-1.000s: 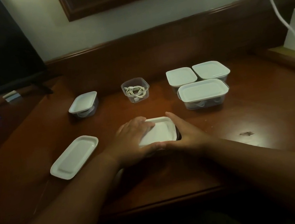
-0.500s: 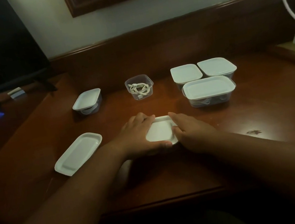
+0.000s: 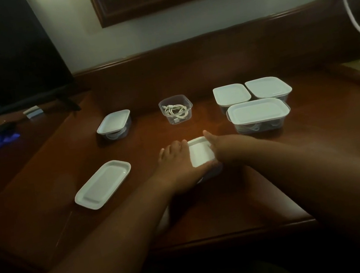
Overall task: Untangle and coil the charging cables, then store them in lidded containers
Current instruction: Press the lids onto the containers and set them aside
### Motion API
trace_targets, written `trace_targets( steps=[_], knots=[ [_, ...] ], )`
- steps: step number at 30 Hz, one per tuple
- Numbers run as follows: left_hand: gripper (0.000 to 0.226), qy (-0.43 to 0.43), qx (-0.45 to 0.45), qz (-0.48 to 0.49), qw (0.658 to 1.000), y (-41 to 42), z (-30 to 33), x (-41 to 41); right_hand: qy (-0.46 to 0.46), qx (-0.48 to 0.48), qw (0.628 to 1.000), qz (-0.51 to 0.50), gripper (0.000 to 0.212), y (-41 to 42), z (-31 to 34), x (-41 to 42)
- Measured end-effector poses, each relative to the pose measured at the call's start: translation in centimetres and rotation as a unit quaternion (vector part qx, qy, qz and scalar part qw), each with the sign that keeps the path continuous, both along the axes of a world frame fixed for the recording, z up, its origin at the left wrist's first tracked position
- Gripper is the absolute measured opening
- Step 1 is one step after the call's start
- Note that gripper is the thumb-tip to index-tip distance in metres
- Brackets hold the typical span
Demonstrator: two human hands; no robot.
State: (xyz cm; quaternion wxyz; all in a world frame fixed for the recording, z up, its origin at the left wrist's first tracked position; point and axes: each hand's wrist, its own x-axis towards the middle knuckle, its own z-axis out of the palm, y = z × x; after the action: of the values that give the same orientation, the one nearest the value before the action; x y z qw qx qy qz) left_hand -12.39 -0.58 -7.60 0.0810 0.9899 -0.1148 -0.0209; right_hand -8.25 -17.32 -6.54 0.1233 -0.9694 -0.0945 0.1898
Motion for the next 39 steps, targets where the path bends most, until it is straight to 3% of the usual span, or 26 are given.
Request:
trace_targets(
  steps=[3, 5, 10, 13, 15, 17, 23, 28, 31, 39],
  knots=[
    [0.072, -0.002, -0.051, -0.056, 0.997, 0.3, 0.1, -0.6, -0.067, 0.000, 0.996, -0.053, 0.057, -0.4, -0.2, 1.6],
    [0.062, -0.006, -0.067, -0.105, 0.992, 1.4, 0.0, -1.0, -0.097, 0.008, 0.991, -0.092, 0.046, -0.3, -0.4, 2.4],
    [0.088, -0.006, 0.066, -0.154, 0.986, 5.4, 0.3, 0.3, -0.137, -0.009, 0.990, -0.031, 0.042, 1.3, 0.1, 4.4],
    [0.086, -0.027, 0.110, -0.108, 0.988, 6.7, 0.5, 2.2, -0.208, 0.018, 0.977, 0.037, 0.032, 3.4, 0.1, 6.9],
    [0.083, -0.047, 0.136, -0.080, 0.986, 7.6, 0.8, 4.2, -0.220, 0.074, 0.973, 0.024, 0.029, 4.9, 0.0, 8.4],
    [0.082, -0.064, 0.155, -0.051, 0.985, 8.8, 1.1, 6.8, -0.239, 0.087, 0.967, 0.025, 0.039, 6.0, -0.4, 10.1],
    [0.078, -0.104, 0.125, 0.041, 0.986, 13.3, 0.5, 14.4, -0.313, 0.006, 0.945, 0.097, 0.067, 7.5, -3.3, 14.4],
    [0.076, -0.084, 0.104, 0.058, 0.989, 14.7, 0.2, 19.4, -0.348, 0.043, 0.932, 0.092, 0.065, 7.7, -5.5, 15.5],
    [0.076, -0.054, 0.033, 0.078, 0.995, 14.8, -0.2, 21.2, -0.359, 0.048, 0.928, 0.086, 0.066, 7.5, -5.6, 15.5],
    [0.077, -0.099, 0.019, 0.110, 0.989, 14.7, -1.6, 23.6, -0.357, 0.064, 0.929, 0.078, 0.065, 7.5, -5.5, 15.4]
  ],
)
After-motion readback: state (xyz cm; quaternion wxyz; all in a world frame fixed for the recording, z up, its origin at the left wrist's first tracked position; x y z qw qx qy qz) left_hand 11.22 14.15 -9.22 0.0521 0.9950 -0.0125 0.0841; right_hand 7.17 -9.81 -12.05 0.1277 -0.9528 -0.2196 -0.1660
